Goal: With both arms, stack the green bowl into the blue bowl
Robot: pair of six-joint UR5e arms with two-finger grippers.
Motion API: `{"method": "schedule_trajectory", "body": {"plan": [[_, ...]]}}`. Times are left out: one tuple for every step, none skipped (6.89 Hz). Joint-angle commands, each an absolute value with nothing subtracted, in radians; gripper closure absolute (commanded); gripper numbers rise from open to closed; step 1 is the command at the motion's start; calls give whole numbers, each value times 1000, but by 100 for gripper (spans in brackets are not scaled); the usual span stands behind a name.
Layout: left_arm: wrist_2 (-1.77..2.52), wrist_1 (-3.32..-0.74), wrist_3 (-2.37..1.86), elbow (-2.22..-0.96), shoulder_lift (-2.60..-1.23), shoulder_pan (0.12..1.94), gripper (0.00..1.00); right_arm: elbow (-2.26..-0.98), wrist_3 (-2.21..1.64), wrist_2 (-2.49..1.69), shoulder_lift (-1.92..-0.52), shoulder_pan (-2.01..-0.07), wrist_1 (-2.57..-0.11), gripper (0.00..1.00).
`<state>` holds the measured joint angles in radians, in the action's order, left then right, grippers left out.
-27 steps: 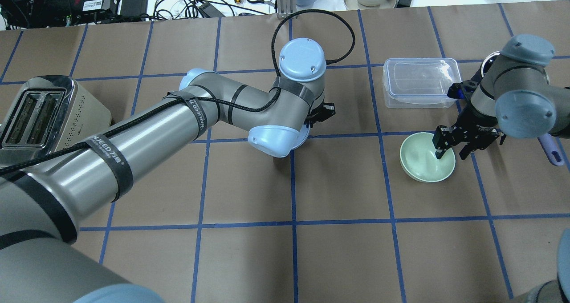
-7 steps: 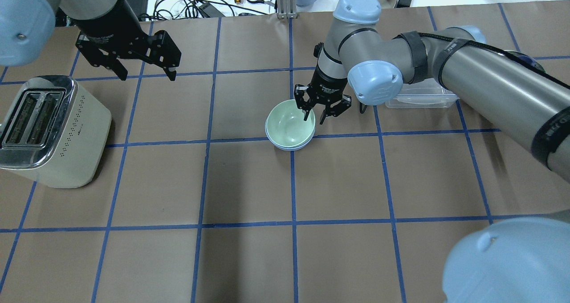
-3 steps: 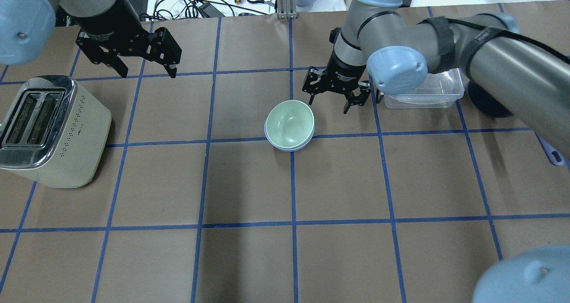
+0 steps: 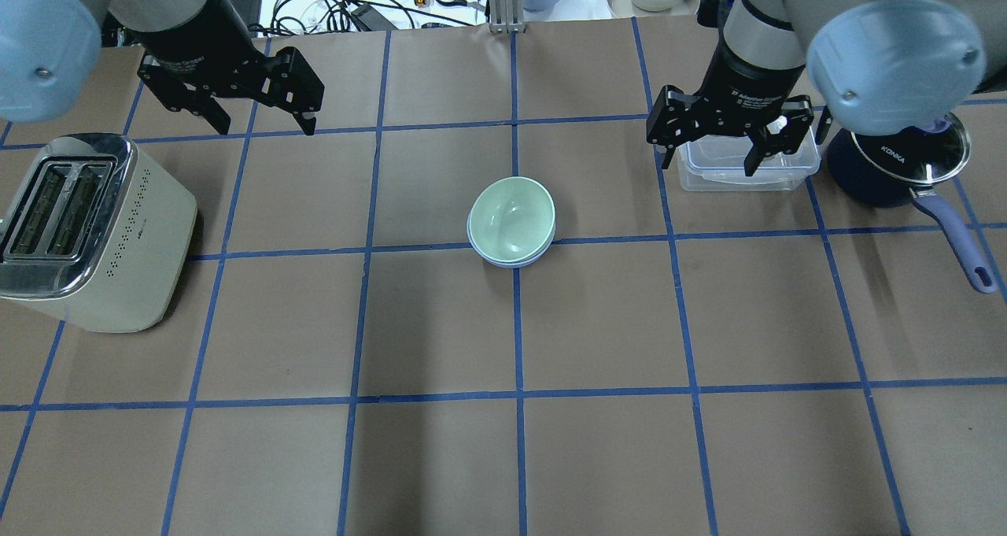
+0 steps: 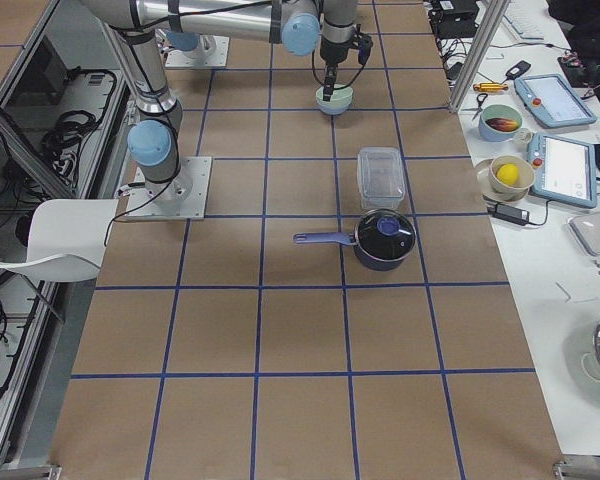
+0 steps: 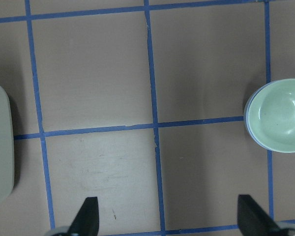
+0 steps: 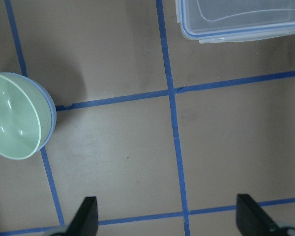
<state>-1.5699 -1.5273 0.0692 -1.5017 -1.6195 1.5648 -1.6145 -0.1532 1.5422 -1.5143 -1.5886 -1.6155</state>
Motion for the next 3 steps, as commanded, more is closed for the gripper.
{"method": "schedule_trajectory", "body": {"plan": [[-1572, -1531, 67, -1502, -1617, 1563, 0, -1614, -147, 1552, -1549, -1588, -1545, 0], [-1572, -1535, 67, -1503, -1617, 1565, 0, -1614, -147, 1552, -1551, -1589, -1543, 0], [-1572, -1531, 67, -1502, -1614, 1565, 0, -1614, -147, 1554, -1551, -1589, -1543, 0]]}}
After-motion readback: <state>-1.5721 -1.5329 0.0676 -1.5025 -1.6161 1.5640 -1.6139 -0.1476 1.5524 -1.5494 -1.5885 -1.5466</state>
